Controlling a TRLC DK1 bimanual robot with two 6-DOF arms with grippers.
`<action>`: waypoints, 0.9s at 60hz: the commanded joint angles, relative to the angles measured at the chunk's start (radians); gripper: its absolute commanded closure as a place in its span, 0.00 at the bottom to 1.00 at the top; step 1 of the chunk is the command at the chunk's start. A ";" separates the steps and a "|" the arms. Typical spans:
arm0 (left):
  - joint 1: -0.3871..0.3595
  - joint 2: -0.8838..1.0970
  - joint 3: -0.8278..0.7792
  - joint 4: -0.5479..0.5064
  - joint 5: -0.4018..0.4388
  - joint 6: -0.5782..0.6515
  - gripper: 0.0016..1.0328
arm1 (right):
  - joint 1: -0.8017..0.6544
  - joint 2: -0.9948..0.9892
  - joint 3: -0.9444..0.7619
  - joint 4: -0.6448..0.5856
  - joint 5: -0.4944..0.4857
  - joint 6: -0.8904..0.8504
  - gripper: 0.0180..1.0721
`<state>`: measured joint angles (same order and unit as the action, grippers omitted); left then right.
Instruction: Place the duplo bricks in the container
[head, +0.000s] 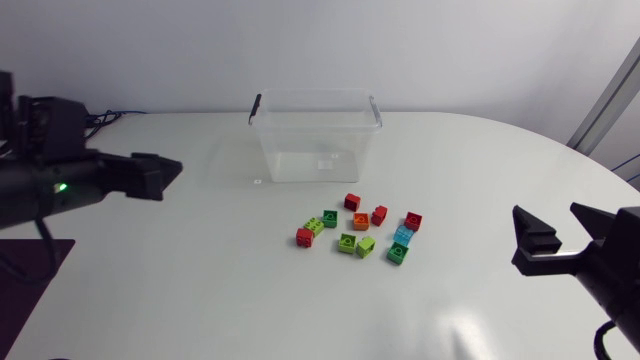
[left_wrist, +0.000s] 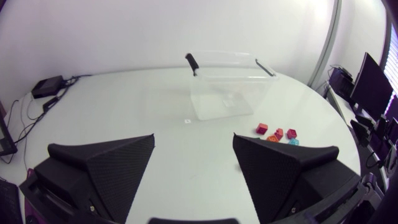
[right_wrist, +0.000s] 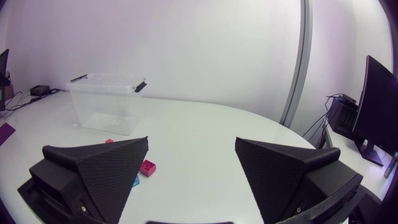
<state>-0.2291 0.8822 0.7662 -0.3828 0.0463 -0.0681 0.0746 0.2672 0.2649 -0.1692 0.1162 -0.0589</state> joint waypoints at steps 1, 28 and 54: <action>-0.055 0.153 0.088 -0.033 0.044 0.019 0.15 | -0.019 0.078 0.057 -0.023 -0.003 0.014 0.04; -0.311 0.900 0.555 -0.249 -0.010 -0.033 0.15 | -0.233 0.389 0.152 -0.007 -0.190 0.120 0.04; -0.418 1.210 0.754 -0.338 -0.072 -0.075 0.15 | -0.300 0.730 0.283 -0.098 -0.348 0.102 0.04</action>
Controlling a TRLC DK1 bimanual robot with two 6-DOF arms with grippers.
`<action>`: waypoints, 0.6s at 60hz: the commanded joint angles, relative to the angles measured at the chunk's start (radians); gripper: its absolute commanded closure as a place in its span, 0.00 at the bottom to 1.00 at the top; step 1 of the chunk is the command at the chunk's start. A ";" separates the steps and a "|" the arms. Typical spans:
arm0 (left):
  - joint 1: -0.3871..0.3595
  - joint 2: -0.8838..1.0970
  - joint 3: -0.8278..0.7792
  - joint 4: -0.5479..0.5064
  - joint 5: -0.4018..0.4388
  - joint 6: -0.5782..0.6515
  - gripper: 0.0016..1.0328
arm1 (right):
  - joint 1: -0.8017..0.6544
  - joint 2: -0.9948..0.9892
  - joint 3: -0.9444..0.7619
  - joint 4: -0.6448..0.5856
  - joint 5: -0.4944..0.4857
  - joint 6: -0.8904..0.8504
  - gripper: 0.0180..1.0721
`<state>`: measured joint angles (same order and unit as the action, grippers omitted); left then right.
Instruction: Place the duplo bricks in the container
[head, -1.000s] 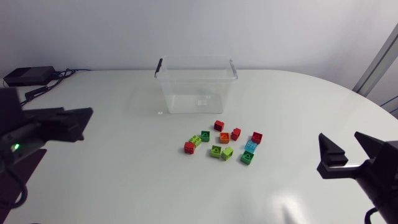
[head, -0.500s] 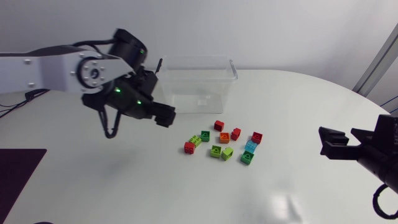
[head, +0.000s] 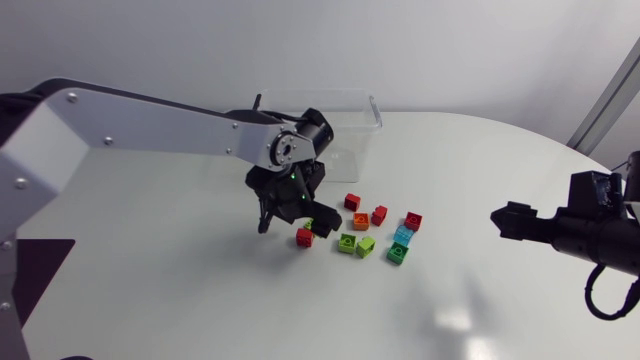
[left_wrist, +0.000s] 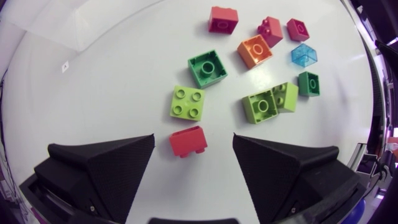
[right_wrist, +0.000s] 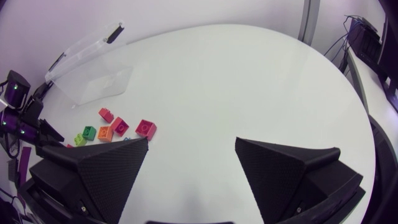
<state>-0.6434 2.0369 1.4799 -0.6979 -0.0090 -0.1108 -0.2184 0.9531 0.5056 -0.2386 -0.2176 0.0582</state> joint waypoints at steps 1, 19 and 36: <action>-0.004 0.060 0.042 -0.025 -0.022 -0.032 0.15 | -0.007 0.053 0.047 -0.030 -0.017 -0.021 0.04; -0.007 0.118 0.068 0.006 -0.068 -0.044 0.39 | 0.042 0.184 0.131 -0.056 -0.074 -0.097 0.04; -0.001 0.157 0.072 0.014 -0.062 -0.052 0.79 | 0.159 0.418 0.283 -0.122 -0.074 -0.268 0.05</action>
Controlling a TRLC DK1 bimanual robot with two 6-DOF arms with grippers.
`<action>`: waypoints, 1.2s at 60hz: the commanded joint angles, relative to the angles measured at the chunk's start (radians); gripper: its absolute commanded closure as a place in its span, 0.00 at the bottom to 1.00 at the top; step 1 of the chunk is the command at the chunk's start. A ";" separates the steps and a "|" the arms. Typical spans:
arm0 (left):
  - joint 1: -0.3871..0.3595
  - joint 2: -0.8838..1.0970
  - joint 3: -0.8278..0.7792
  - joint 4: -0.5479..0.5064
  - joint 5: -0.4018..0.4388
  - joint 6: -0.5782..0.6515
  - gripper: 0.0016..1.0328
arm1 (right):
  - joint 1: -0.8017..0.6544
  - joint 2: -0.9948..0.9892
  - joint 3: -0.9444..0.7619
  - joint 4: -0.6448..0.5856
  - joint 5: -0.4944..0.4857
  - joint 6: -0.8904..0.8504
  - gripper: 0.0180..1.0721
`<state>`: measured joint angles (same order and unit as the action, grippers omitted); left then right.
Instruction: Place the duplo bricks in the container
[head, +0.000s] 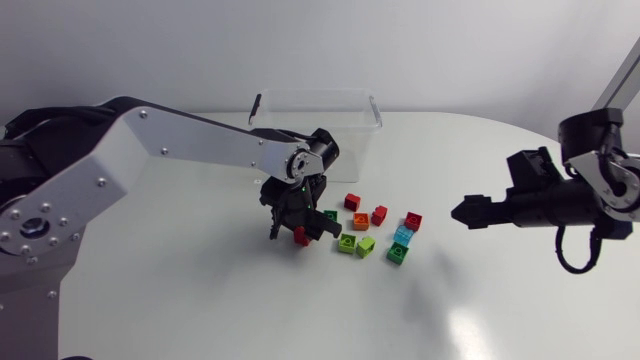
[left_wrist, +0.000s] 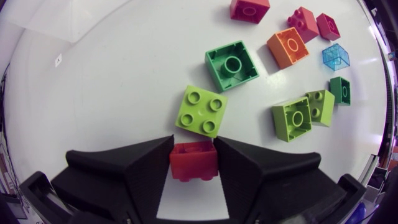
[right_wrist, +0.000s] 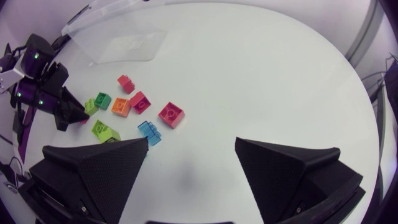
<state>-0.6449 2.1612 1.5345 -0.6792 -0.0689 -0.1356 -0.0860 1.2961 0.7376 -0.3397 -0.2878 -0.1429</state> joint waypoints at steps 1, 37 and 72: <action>0.004 0.029 0.015 -0.002 -0.002 -0.027 0.81 | 0.031 0.091 0.060 -0.021 -0.004 -0.080 0.05; 0.034 -0.380 -0.016 0.007 0.007 0.080 0.84 | 0.094 0.532 0.287 -0.019 0.001 -0.397 0.05; 0.171 -0.218 0.213 0.276 0.017 0.064 0.83 | 0.190 0.641 0.332 0.019 0.098 -0.417 0.32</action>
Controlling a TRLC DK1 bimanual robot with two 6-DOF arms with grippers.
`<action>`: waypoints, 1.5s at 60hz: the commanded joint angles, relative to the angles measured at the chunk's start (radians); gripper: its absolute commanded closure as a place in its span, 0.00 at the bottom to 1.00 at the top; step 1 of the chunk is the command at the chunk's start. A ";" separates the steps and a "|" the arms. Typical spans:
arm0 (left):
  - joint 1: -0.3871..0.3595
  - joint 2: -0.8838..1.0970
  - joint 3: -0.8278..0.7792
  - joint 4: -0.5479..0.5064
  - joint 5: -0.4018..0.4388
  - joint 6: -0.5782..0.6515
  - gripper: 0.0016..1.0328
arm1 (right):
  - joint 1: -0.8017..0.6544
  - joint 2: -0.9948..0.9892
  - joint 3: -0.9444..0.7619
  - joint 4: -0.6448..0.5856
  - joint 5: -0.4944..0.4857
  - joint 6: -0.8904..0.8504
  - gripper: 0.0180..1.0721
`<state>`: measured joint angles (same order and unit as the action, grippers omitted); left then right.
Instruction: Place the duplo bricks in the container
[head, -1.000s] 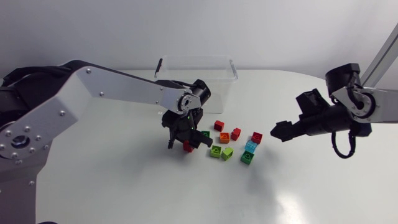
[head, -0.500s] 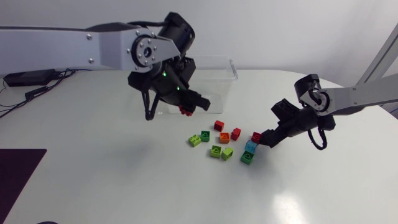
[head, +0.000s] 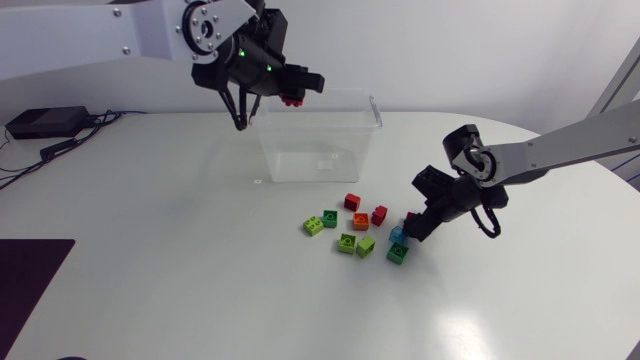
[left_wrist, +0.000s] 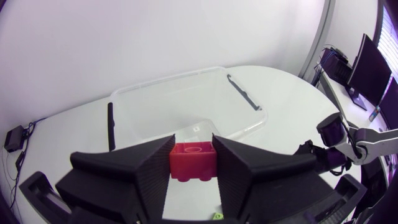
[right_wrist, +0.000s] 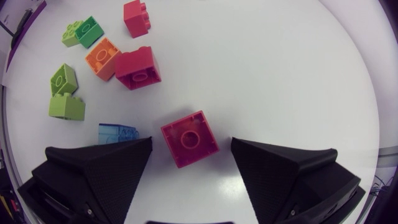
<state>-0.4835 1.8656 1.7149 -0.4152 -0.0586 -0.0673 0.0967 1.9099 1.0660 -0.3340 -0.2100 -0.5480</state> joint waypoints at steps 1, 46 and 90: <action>0.011 0.090 0.037 0.019 0.006 -0.005 0.82 | 0.008 0.028 0.002 0.016 0.026 -0.012 0.36; 0.065 0.072 0.084 0.188 0.095 -0.043 0.15 | 0.031 -0.270 0.017 -0.050 0.018 0.051 0.65; -0.087 -0.238 -0.572 0.182 0.187 0.247 0.17 | 0.190 -0.104 0.563 -0.169 0.014 0.273 0.65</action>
<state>-0.5438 1.6203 1.1858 -0.2516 0.1093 0.1276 0.2691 1.7336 1.5608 -0.4767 -0.1970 -0.3126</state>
